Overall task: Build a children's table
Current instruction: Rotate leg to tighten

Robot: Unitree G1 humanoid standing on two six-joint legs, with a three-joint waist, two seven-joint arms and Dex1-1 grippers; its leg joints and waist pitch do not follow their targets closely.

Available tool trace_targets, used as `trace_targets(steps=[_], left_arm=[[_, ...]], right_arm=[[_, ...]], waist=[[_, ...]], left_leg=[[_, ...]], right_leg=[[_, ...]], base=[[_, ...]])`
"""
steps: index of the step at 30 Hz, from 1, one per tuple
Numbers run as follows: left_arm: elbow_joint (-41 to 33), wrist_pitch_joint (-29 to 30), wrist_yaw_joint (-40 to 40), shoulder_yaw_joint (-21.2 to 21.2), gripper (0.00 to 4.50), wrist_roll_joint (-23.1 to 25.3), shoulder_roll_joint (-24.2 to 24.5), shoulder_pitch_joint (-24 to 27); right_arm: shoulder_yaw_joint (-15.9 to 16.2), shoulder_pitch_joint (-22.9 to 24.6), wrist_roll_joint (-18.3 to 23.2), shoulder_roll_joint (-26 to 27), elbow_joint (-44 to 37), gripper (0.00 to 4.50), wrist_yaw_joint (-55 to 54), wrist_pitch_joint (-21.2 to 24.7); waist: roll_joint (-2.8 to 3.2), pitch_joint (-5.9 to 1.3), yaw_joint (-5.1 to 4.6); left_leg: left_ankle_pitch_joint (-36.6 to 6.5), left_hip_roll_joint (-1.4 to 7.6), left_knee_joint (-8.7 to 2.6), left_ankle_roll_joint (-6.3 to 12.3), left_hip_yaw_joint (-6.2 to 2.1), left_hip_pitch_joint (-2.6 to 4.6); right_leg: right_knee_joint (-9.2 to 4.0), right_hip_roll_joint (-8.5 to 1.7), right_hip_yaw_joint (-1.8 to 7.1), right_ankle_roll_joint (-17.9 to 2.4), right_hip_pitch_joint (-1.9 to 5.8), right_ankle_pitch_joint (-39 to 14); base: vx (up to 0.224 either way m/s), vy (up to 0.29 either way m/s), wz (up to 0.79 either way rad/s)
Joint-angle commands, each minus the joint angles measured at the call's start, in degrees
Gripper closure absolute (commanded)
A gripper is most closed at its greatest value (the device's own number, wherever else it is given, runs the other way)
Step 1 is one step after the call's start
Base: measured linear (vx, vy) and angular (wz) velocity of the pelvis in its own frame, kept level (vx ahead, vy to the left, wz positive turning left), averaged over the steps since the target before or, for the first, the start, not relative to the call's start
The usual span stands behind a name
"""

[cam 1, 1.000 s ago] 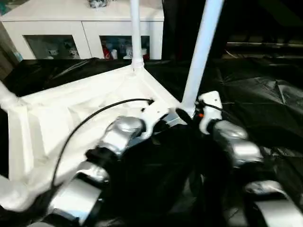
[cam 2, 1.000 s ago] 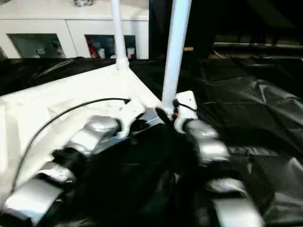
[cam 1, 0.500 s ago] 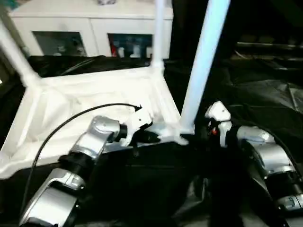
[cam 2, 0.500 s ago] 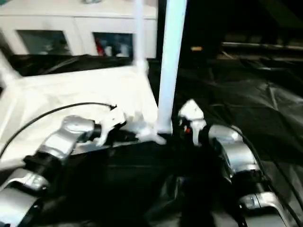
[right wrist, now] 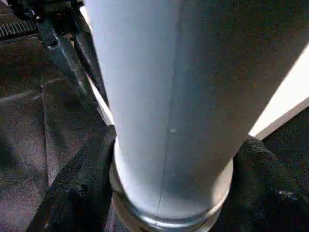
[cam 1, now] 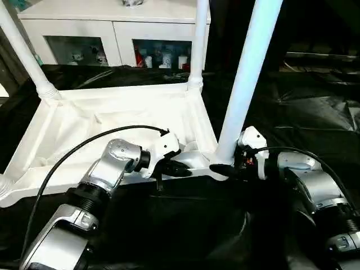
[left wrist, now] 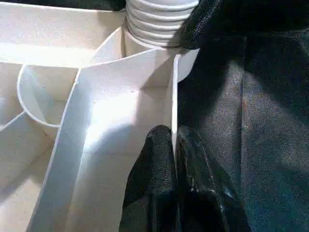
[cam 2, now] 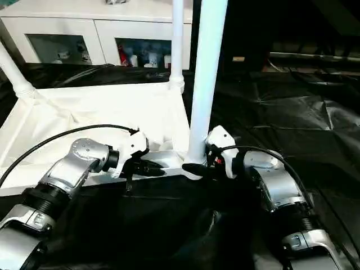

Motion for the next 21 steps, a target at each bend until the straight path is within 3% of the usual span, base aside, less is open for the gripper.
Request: trace_targets(steps=[1, 7, 11, 13, 14, 15, 16, 17, 21], left_arm=[[-3.14, -0.44, -2.44, 0.34, 4.5, -2.99, -0.88, 0.2], [-0.51, -0.59, 3.8, 1.06, 4.5, -0.78, -2.06, -0.57], [7.22, 0.67, 20.2, 4.7, 4.5, 1.73, -6.78, -4.0], [9.01, 1.13, 23.98, 5.37, 4.5, 2.22, -7.9, -4.9], [9.27, 1.18, 24.53, 5.44, 4.5, 2.3, -8.06, -5.03], [11.51, 1.92, 30.84, 6.55, 4.5, 2.5, -10.55, -6.47], [12.24, 2.24, 33.07, 7.01, 4.5, 2.42, -11.6, -7.01], [13.19, 2.06, 37.29, 7.6, 4.5, 2.86, -13.56, -7.88], [13.84, -0.02, 39.84, 7.12, 4.5, 3.62, -16.34, -8.66]], right_arm=[[0.07, 0.79, -0.04, 0.02, 0.72, 1.74, 0.04, -0.62], [-3.15, 0.03, -0.15, 3.44, 5.13, 1.78, -7.3, -0.84], [-9.32, -2.59, -0.42, 10.1, 14.13, 1.78, -26.88, -0.86], [-10.94, -3.27, -0.21, 11.85, 16.05, 1.78, -31.99, -0.75], [-11.23, -3.39, -0.17, 12.14, 16.37, 1.78, -32.83, -0.71], [-12.2, -4.78, -1.09, 14.89, 19.5, 1.78, -40.48, -1.45], [-12.34, -5.35, -1.68, 15.93, 20.74, 1.78, -43.31, -1.98], [-12.71, -6.6, -2.32, 17.79, 23.07, 1.78, -47.58, -2.67], [-11.8, -8.58, -2.62, 20.66, 25.78, 1.78, -47.55, -3.13]], waist=[[-1.11, -4.29, -0.21], [-1.0, -4.28, -0.65], [-0.98, -4.2, -1.84], [-0.78, -4.17, -1.84], [-0.98, -4.21, -1.9], [-0.75, -4.26, -1.86], [-0.8, -4.16, -2.04], [-0.87, -4.3, -2.19], [-0.7, -4.42, -2.16]], left_leg=[[-9.03, 3.57, -3.82, 3.97, -1.65, 1.35], [-9.99, 3.51, -3.84, 3.21, -1.71, 1.37], [-12.54, 3.17, -4.13, 0.62, -1.88, 1.69], [-12.15, 3.16, -4.08, 0.65, -1.81, 1.69], [-12.17, 3.04, -4.07, 0.9, -1.83, 1.54], [-11.74, 3.0, -4.02, 1.18, -1.79, 1.54], [-12.03, 3.05, -4.03, 0.98, -1.67, 1.65], [-12.07, 2.92, -4.08, 0.45, -1.83, 1.64], [-11.46, 2.92, -3.95, 1.88, -1.79, 1.5]], right_leg=[[-3.86, -3.85, 2.65, -14.12, 2.6, -10.61], [-3.98, -3.94, 2.66, -14.22, 2.45, -11.44], [-4.53, -3.79, 2.56, -13.52, 2.41, -15.28], [-4.58, -3.77, 2.69, -13.14, 2.43, -14.56], [-4.62, -3.8, 2.65, -12.97, 2.61, -14.5], [-4.64, -3.78, 2.67, -12.82, 2.55, -14.02], [-4.79, -3.77, 2.72, -12.97, 2.29, -14.28], [-4.7, -3.77, 2.61, -12.8, 2.49, -14.83], [-4.71, -3.73, 2.57, -12.91, 2.67, -13.06]], base=[[0.0, 0.0, 0.0], [0.0, 0.0, 0.0], [0.0, 0.0, 0.0], [0.0, 0.0, 0.0], [0.0, 0.0, 0.0], [0.0, 0.0, 0.0], [0.0, 0.0, 0.0], [0.0, 0.0, 0.0], [0.0, 0.0, 0.0]])
